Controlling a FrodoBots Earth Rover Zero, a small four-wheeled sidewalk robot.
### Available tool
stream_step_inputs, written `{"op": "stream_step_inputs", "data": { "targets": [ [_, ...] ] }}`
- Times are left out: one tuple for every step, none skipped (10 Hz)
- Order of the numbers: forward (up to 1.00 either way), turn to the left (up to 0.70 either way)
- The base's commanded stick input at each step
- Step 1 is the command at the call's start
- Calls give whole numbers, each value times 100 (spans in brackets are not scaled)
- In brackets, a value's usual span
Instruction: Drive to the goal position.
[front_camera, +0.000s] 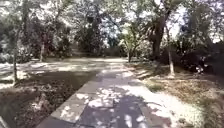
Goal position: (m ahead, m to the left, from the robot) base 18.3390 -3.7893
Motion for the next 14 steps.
{"op": "stream_step_inputs", "data": {
  "targets": [
    [50,0],
    [50,0],
    [50,0],
    [50,0],
    [50,0],
    [50,0],
    [50,0],
    [50,-30],
    [50,-50],
    [50,-50],
    [50,-50],
    [50,-50],
    [50,-50],
    [50,-38]
  ]
}}
